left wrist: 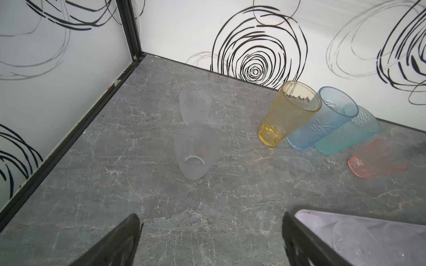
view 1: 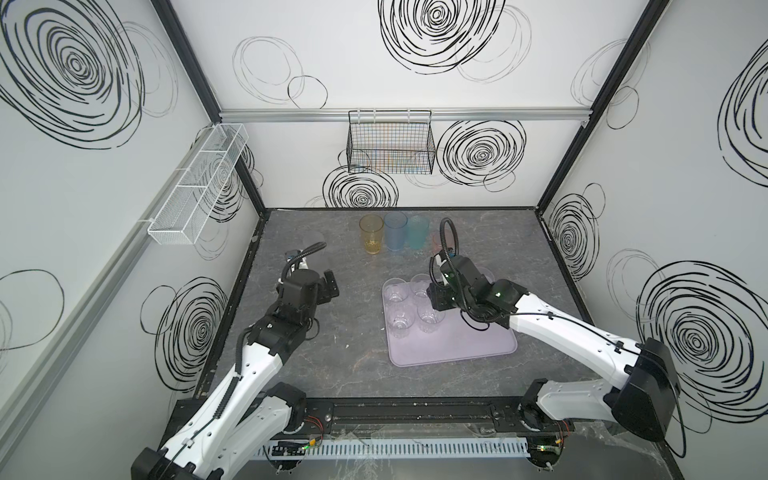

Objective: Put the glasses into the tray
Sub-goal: 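Grasp a frosted dotted cup with the left gripper while the right withdraws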

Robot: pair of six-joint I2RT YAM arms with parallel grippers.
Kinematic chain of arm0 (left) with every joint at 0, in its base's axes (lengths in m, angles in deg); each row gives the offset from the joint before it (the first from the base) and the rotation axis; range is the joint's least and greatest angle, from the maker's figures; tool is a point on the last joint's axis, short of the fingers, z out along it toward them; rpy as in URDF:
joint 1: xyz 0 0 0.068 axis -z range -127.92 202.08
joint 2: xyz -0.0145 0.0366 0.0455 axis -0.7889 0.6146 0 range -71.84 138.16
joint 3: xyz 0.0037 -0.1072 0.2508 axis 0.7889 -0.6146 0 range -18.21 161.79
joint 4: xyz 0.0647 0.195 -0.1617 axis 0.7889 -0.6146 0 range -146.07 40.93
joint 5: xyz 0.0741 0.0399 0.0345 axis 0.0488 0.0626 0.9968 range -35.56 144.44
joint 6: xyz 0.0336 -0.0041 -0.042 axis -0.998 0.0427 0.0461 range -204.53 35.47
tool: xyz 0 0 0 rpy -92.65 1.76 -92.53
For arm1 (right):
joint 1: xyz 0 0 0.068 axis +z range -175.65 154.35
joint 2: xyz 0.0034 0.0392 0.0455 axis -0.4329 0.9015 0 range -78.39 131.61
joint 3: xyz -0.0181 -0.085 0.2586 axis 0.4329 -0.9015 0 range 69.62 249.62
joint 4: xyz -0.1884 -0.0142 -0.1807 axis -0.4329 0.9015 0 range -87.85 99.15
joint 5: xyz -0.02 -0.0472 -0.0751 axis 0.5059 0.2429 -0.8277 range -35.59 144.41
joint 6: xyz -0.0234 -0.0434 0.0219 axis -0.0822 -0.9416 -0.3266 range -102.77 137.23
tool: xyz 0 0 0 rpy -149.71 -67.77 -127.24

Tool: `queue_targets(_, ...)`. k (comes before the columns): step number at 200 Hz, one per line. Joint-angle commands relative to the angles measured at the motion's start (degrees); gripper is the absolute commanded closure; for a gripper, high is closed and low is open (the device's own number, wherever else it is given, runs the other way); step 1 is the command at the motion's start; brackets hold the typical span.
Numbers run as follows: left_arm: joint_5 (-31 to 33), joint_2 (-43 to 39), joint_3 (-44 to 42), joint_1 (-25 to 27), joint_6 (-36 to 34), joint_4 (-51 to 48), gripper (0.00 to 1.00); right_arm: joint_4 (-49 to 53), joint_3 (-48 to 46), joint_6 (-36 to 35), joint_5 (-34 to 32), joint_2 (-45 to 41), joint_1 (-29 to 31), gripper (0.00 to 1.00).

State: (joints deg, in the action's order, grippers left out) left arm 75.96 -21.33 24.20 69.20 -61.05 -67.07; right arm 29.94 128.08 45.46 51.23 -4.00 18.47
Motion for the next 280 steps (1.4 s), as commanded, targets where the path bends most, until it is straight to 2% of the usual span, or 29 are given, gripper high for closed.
queue_targets(1, -4.48, 5.22, 4.07, -2.93, -4.72, 4.11, 0.02, -2.4, 1.07, -1.76, -0.77, 1.01, -0.52, 0.45)
queue_targets(14, -6.5, 10.07, 5.93, -5.09, -6.04, 5.2, 0.03, -2.95, 1.31, -1.89, -0.53, 2.04, -0.52, 0.45)
queue_targets(34, -11.53, 17.4, 10.21, -7.49, -7.4, 5.05, 0.09, -3.69, 1.39, -1.95, 0.49, 3.11, -0.6, 0.45)
queue_targets(56, -11.78, 24.47, 14.77, -7.8, -9.43, 4.82, 0.12, -3.76, 1.75, -2.03, 1.16, 3.77, -0.74, 0.45)
queue_targets(103, -12.52, 37.09, 22.38, -9.79, -12.04, 1.83, 0.24, -4.08, 0.91, -1.95, 2.17, 3.16, -1.23, 0.45)
queue_targets(122, -13.2, 39.75, 23.31, -10.22, -12.72, 1.64, 0.29, -5.13, -0.53, -1.69, 3.15, 2.32, -1.24, 0.45)
queue_targets(147, -15.06, 42.28, 22.86, -11.4, -12.86, 1.8, 0.41, -6.21, -1.83, -1.15, 3.8, 1.57, -1.23, 0.45)
queue_targets(175, -15.1, 44.7, 22.34, -11.76, -13.62, 2.44, 0.44, -7.0, -2.73, -0.72, 4.42, 1.85, -1.24, 0.45)
queue_targets(231, -17.14, 50.26, 25.68, -12.38, -14.45, 2.81, 0.61, -6.64, -2.38, 0.68, 5.9, 3.47, -1.23, 0.45)
queue_targets(256, -18.3, 52.24, 27.9, -12.3, -14.8, -0.46, 0.79, -6.56, -2.33, 0.86, 5.91, 3.63, -1.23, 0.45)
queue_targets(280, -18.19, 49.84, 27.11, -10.64, -15.15, -1.99, 0.93, -6.65, -2.33, 1.04, 5.86, 3.57, -1.23, 0.45)
